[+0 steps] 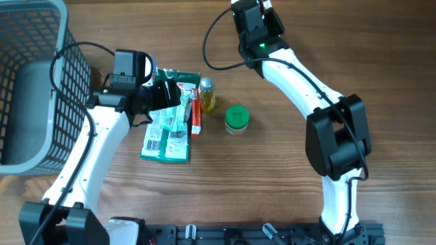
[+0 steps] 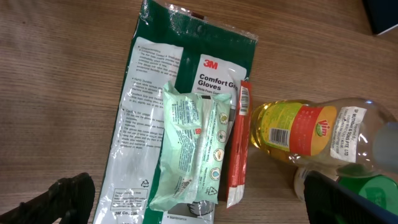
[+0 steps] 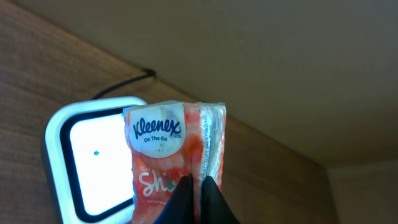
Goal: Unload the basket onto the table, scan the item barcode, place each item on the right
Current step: 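Raise the Kleenex pack up to the white scanner with the right gripper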
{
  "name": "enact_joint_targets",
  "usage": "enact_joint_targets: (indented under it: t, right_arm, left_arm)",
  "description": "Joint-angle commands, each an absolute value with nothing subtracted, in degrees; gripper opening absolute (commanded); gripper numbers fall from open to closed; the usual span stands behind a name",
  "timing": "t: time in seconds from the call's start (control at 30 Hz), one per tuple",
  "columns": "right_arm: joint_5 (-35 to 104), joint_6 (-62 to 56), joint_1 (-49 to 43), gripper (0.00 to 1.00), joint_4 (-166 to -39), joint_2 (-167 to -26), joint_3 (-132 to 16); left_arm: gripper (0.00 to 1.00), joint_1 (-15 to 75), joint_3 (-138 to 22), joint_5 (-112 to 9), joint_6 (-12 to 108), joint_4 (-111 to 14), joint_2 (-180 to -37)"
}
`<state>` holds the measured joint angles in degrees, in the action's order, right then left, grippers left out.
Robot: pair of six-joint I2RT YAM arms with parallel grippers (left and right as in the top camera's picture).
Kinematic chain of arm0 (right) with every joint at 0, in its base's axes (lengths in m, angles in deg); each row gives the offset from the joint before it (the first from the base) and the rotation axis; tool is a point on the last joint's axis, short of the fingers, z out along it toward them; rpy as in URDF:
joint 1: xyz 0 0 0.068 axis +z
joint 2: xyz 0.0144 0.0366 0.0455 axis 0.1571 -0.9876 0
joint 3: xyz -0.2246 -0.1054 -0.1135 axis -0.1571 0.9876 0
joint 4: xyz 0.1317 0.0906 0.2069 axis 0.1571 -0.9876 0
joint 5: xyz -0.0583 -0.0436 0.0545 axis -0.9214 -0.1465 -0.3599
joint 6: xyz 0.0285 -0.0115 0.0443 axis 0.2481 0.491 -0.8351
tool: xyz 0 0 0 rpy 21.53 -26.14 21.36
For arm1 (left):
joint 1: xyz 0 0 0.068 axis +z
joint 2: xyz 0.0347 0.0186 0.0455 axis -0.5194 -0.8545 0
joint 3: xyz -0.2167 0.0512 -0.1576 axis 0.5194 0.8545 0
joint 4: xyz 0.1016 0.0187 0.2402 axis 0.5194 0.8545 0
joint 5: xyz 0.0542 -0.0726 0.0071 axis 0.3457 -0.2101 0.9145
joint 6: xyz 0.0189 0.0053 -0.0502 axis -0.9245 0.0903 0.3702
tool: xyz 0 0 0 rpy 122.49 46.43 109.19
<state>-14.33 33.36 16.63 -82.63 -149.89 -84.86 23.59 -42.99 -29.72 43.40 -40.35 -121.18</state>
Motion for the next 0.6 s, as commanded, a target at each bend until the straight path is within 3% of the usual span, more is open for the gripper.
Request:
enact_joint_targets:
  t: [0.0,0.3,0.57]
  right_arm:
    - [-15.49,34.89,16.35,0.04,-80.83,-152.66,-85.78]
    - [-13.66,32.29,13.6,0.04,-81.6,-153.21,-85.78]
    - [-10.18,24.42,12.61,0.04,-98.19,-137.45,-85.78]
  left_arm:
    - [1.0,23.81,-43.58,-30.36,44.12,-40.5,-121.07]
    - [1.0,23.81,-43.58,-30.36,44.12,-40.5,-121.07]
    - [1.0,23.81,-43.58,-30.36,44.12,-40.5,-121.07]
